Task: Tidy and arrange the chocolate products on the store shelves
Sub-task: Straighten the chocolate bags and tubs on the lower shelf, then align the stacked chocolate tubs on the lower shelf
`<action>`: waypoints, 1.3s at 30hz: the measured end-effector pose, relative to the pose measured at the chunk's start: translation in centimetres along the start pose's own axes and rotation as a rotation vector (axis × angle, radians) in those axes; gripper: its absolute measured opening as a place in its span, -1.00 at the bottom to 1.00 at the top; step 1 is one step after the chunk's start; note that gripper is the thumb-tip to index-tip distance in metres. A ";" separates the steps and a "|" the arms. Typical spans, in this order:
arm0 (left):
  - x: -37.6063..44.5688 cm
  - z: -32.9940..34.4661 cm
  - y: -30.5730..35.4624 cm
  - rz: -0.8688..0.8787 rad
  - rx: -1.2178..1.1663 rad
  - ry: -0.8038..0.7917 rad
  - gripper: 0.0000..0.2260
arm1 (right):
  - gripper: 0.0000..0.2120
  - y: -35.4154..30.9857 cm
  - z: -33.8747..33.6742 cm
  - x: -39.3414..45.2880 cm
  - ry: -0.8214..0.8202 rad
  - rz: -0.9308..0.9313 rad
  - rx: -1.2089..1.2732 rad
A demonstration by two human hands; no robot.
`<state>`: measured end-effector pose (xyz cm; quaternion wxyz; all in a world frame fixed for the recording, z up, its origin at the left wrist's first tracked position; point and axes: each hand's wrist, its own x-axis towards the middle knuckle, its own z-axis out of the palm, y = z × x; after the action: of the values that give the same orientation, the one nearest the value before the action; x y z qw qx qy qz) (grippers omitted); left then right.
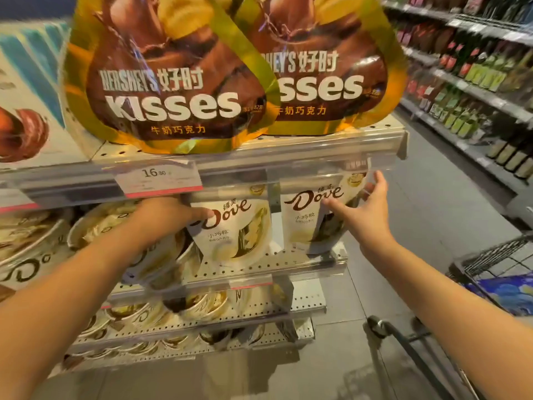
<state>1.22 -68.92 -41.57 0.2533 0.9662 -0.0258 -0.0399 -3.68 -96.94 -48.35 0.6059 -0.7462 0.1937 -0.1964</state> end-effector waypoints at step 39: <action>-4.4 -0.3 -2.8 0.592 0.664 0.295 -0.47 | -0.12 0.5 -0.1 -4.3 0.153 -0.301 -0.379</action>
<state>-3.00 -66.02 -42.36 -0.0680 0.9414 -0.2756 0.1824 -7.41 -94.87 -49.03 0.4027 -0.8498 0.1593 -0.3004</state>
